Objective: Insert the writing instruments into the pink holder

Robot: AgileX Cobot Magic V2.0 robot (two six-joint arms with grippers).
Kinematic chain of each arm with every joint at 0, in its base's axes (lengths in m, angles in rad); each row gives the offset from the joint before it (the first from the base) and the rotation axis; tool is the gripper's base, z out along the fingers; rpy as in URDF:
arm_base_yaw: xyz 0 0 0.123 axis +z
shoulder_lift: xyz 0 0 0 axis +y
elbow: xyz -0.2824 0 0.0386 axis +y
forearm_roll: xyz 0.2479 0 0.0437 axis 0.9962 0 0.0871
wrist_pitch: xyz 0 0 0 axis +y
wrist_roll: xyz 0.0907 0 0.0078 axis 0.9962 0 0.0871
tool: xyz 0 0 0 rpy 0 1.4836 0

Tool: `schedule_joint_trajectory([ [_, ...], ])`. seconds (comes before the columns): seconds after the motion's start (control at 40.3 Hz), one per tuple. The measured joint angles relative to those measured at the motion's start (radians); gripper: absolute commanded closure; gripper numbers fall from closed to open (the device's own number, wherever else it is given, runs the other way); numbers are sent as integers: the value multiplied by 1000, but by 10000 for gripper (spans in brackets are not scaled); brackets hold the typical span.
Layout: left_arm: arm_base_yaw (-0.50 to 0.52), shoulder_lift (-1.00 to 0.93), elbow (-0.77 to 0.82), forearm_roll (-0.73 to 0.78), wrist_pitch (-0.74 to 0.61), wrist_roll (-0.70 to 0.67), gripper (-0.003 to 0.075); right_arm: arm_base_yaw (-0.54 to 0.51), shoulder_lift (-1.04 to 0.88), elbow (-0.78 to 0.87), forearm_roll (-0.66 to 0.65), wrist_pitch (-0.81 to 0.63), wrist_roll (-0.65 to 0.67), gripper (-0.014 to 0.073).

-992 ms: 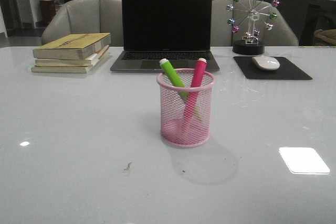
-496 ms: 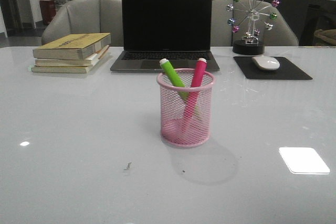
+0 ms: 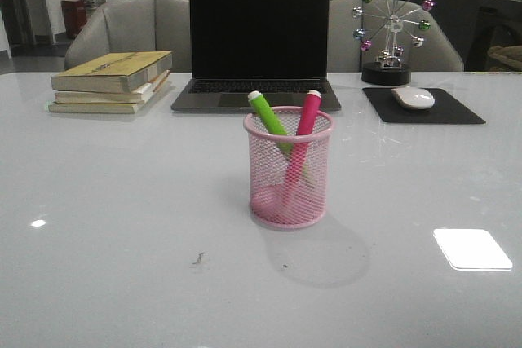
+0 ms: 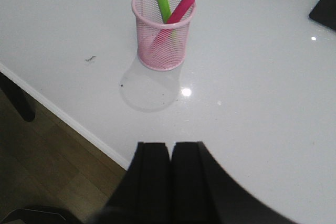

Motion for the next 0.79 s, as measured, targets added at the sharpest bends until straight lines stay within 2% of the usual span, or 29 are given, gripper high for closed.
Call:
schedule_joint_trajectory([
  [0.149,0,0,0,0,0,0,629,-10,-23,10,-2,0,0,537],
  [0.248,0,0,0,0,0,0,629,-82,-68,45,-2,-31,0,537],
  [0.521,0,0,0,0,0,0,629,-386,-289,311,41,-386,0,537],
  [0.67,0,0,0,0,0,0,629,-489,-404,460,82,-530,0,537],
  [0.794,0,0,0,2,0,0,629,-532,-460,550,98,-613,0,537],
])
